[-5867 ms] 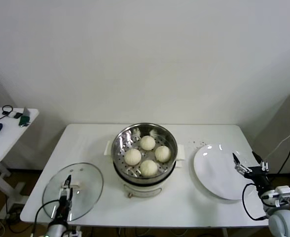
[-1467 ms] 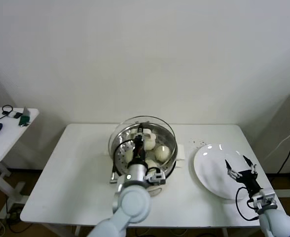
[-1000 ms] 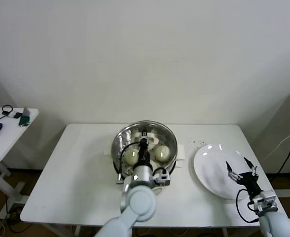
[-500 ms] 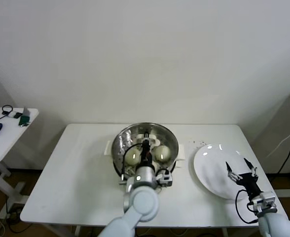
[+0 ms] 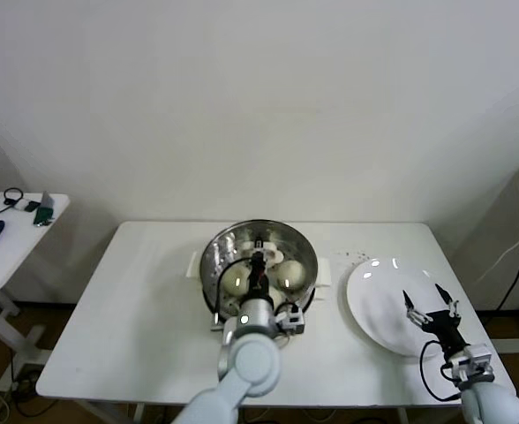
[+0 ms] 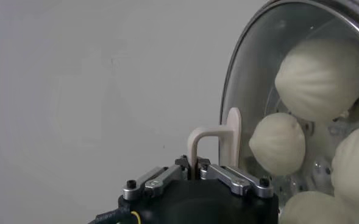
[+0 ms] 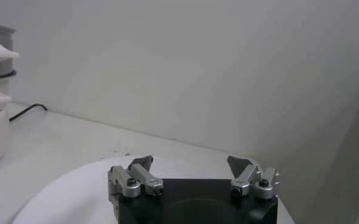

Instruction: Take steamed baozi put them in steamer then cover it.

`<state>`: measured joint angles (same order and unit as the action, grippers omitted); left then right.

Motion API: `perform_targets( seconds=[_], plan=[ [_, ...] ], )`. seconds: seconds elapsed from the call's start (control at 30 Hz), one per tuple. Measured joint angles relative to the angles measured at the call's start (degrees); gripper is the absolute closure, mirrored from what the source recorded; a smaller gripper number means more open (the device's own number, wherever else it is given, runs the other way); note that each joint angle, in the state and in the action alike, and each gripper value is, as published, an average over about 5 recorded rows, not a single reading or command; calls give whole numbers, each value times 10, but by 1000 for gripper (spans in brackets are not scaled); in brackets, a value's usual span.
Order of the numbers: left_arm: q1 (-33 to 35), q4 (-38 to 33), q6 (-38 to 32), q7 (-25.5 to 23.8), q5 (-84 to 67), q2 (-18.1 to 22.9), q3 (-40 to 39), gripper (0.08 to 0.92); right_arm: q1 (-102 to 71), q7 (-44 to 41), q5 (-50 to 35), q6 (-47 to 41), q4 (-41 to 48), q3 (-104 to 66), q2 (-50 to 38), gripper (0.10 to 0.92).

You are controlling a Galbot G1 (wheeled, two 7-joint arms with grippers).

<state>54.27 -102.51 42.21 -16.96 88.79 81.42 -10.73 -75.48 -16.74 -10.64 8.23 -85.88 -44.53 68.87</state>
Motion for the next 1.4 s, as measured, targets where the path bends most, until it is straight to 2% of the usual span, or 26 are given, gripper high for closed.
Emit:
perform_targets(
  seconds=[0.4, 0.7, 1.13, 1.23, 1.4],
  plan=[
    [2, 5, 0, 6, 2, 2, 2, 834, -1, -8, -3, 0, 1, -6, 4, 203],
    [10, -8, 0, 7, 6, -1, 3, 596, -2, -11, -9, -6, -3, -11, 5, 203],
    [37, -71, 0, 6, -25, -32, 5, 224, 0, -15, -12, -12, 2, -12, 4, 203],
    [44, -90, 0, 10, -44, -42, 6, 185, 2, -15, -11, -13, 3, -11, 4, 203],
    [59, -125, 0, 20, -77, -59, 11, 177, 6, -16, -9, -14, 3, -9, 4, 203]
  ],
)
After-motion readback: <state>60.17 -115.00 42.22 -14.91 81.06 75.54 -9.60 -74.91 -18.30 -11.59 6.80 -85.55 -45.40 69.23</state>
